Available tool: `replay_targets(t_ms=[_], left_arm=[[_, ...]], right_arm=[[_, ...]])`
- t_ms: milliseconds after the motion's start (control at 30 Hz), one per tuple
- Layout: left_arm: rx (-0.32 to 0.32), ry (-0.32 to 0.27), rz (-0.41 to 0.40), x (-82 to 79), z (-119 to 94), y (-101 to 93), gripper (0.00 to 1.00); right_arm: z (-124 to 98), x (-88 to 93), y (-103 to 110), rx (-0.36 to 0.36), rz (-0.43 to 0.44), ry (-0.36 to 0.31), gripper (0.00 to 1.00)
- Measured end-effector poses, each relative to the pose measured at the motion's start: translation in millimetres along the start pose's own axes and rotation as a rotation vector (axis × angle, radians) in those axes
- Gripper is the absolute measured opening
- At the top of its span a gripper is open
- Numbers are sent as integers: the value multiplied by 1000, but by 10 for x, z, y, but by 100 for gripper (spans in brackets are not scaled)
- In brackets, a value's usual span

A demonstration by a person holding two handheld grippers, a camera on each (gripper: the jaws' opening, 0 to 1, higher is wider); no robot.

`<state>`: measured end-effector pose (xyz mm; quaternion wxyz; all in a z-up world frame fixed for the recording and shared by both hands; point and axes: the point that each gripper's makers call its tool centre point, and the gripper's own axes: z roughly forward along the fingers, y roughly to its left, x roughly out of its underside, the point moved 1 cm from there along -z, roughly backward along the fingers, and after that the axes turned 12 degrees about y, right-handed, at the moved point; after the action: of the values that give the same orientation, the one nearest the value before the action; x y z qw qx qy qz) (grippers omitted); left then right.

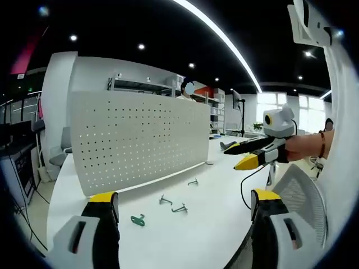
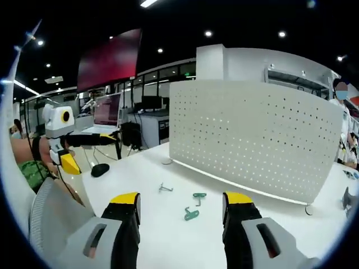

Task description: Insert the hook assembly into the mounting plate slot until the hook locks in place.

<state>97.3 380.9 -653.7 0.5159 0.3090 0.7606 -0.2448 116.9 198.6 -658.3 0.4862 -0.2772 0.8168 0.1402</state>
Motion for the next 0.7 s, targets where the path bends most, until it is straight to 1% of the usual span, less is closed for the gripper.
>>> replay_targets(t_ms=[33, 100, 233, 300, 400, 567, 700], left_arm=[[0, -4, 2, -3, -6, 6, 100], [-3, -14, -6, -17, -25, 28, 100], [-7, 4, 14, 11, -43, 66, 100], [-14, 2, 12, 15, -55, 97, 100], [-22, -18, 5, 5, -94, 158, 100], [-30, -17, 3, 4, -92, 168, 100], [-36, -18, -1, 6, -89, 172, 100]], right_arm=[[29, 13, -11, 3, -1, 15, 60], [68, 22, -28, 6, 0, 22, 60], [165, 27, -15, -3, -1, 37, 59], [202, 33, -4, -9, -8, 49, 59], [234, -1, 0, -7, -10, 44, 59], [253, -29, -2, -7, -2, 36, 59], [267, -6, 8, -14, -12, 49, 59]])
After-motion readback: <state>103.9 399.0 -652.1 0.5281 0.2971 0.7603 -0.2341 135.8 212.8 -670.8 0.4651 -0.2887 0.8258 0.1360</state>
